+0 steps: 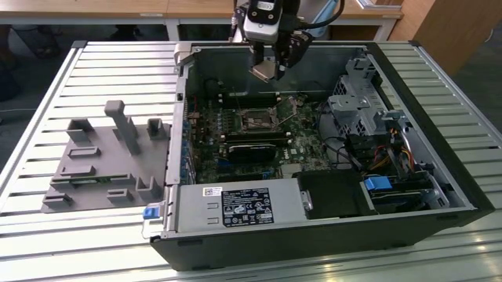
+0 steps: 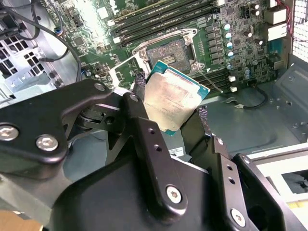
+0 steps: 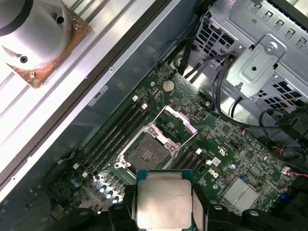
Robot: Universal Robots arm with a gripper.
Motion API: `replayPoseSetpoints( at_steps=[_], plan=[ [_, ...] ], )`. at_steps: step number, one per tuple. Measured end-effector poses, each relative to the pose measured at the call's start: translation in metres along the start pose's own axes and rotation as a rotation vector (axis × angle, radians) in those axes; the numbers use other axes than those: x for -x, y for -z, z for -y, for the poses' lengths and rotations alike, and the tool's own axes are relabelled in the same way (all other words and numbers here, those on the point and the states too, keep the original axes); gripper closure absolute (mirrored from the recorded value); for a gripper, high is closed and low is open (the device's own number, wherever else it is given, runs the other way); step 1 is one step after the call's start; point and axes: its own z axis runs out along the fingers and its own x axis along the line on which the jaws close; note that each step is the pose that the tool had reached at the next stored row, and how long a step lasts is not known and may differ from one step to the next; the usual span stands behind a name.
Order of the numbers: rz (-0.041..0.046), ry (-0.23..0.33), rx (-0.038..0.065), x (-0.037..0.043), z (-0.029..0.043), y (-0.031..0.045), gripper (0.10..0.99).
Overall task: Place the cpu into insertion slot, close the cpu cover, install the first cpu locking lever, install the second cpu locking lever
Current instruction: 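Place the cpu into insertion slot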
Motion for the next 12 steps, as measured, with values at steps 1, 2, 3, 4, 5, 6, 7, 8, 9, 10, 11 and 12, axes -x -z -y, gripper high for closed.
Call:
replayPoseSetpoints(
  at_steps=[1, 2, 3, 4, 5, 6, 7, 8, 9, 10, 11, 12],
  plan=[
    [0.0005, -0.005, 0.000, 0.0000, 0.0000, 0.0000, 0.545],
    [0.0009, -0.010, 0.000, -0.0001, 0.0000, -0.0001, 0.545],
    [0.0013, -0.015, 0.000, -0.0001, -0.0001, -0.0001, 0.545],
    [0.0018, -0.020, 0.000, -0.0001, 0.0000, -0.0001, 0.545],
    [0.0022, -0.025, 0.000, -0.0001, 0.0000, -0.0001, 0.545],
    [0.0028, -0.031, 0.001, -0.0001, 0.0000, -0.0002, 0.545],
    [0.0032, -0.037, 0.001, -0.0001, 0.0000, -0.0002, 0.545],
    [0.0037, -0.042, 0.001, -0.0001, -0.0001, -0.0002, 0.545],
    [0.0042, -0.048, 0.001, -0.0001, 0.0000, -0.0002, 0.545],
    [0.0046, -0.053, 0.001, -0.0001, 0.0000, -0.0003, 0.545],
    [0.0052, -0.059, 0.001, -0.0001, 0.0000, -0.0003, 0.545],
    [0.0057, -0.065, 0.001, -0.0001, 0.0000, -0.0003, 0.545]
  ],
)
